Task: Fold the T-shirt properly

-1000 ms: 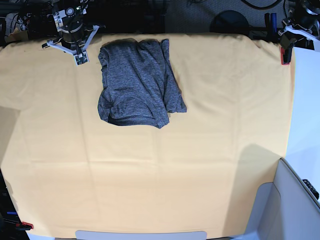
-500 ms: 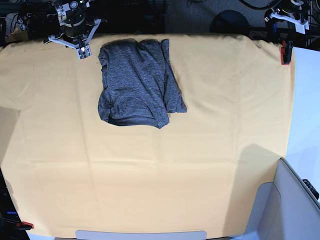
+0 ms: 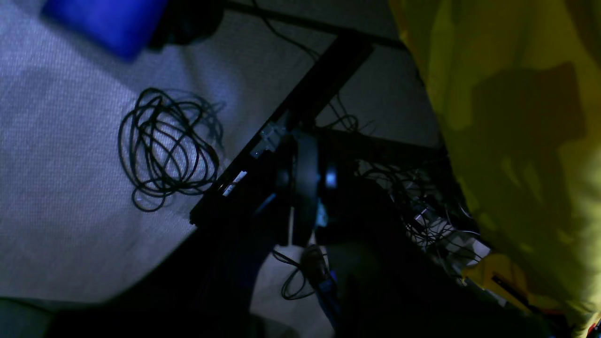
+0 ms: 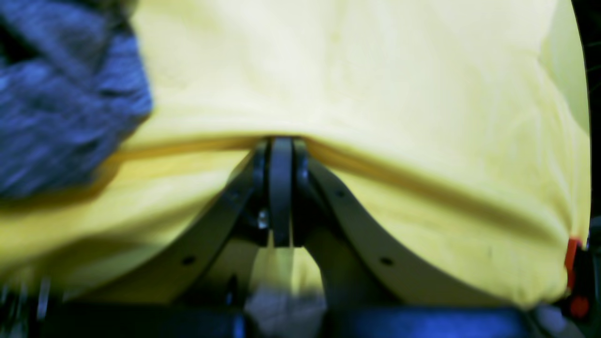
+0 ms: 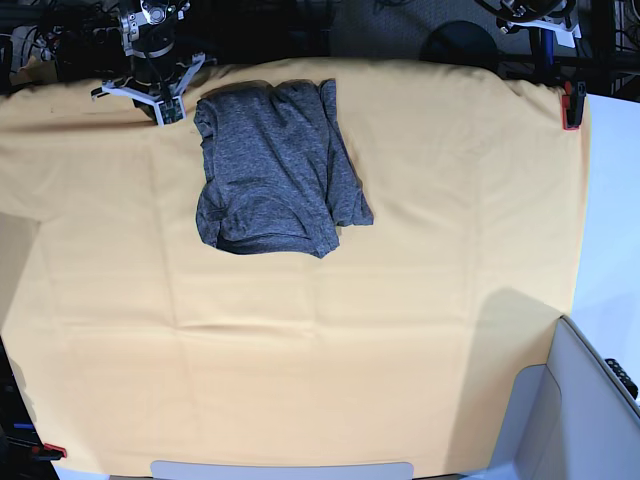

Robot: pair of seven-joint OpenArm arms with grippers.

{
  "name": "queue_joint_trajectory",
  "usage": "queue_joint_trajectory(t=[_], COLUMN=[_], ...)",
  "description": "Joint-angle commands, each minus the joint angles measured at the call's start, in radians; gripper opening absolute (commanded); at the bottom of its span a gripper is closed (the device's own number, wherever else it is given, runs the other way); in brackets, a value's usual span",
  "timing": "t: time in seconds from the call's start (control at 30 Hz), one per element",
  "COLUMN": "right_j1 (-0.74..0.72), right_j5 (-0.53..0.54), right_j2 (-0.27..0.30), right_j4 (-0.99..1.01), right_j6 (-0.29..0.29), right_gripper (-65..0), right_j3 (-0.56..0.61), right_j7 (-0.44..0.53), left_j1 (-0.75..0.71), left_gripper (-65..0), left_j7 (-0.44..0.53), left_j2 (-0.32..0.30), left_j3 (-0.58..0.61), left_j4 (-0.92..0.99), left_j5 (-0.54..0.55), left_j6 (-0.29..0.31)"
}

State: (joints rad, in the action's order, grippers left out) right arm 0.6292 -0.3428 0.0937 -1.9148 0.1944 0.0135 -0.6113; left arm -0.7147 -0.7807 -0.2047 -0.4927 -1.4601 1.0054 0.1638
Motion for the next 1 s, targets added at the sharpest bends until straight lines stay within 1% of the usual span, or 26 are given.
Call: queue_joint_trajectory(t=[0.0,0.17,0.37,0.5,0.63,0.67,0.73,0.8,0.97], right_j1=[0.077,0.153,0.225,0.234,0.183,0.165,0.122,0.074,-0.029], right_j5=[0.096,0.096,0.096,0.096,0.096,0.096,0.096,0.096,0.096], right_j2=[-0.01,-0.004,-0.002,-0.002,-0.002,-0.002,-0.002,-0.002,-0.002], right_j4=[0.008,-0.131,-0.137,-0.097,0.041,0.096,0.191,0.297,0.509], right_j6=[0.149,0.149,0.149,0.147,0.147,0.147,0.147,0.147,0.147], right_gripper=[-65.0,-65.0,-65.0,-65.0,-65.0,-65.0,-65.0,-65.0,-65.0], right_j3=[0.019,0.015,0.013,0.013,0.012,0.012,0.012,0.012,0.013], right_j7=[-0.197,-0.197,-0.197,-0.2,-0.201,-0.198,-0.197,-0.186,-0.109], left_j1=[-0.015,-0.015,-0.007,-0.006,0.03,0.034,0.043,0.046,0.114], left_gripper=[-64.9,-64.9,-64.9,-64.9,-64.9,-64.9,-64.9,-64.9,-64.9], left_j7=[0.004,0.004,0.002,0.002,-0.006,-0.006,-0.003,0.004,0.004], left_j2=[-0.011,-0.011,-0.014,-0.016,-0.011,-0.009,-0.008,0.018,0.052], left_j3=[-0.011,-0.005,-0.01,-0.002,-0.001,-0.001,-0.001,-0.001,-0.001], left_j4=[-0.012,-0.012,-0.012,-0.008,-0.004,-0.004,-0.003,0.009,0.092], left_j5=[0.01,0.01,0.01,0.008,0.005,-0.01,-0.061,-0.125,-0.228], left_j6=[0.003,0.003,0.003,0.003,0.001,0.001,0.001,0.001,0.001])
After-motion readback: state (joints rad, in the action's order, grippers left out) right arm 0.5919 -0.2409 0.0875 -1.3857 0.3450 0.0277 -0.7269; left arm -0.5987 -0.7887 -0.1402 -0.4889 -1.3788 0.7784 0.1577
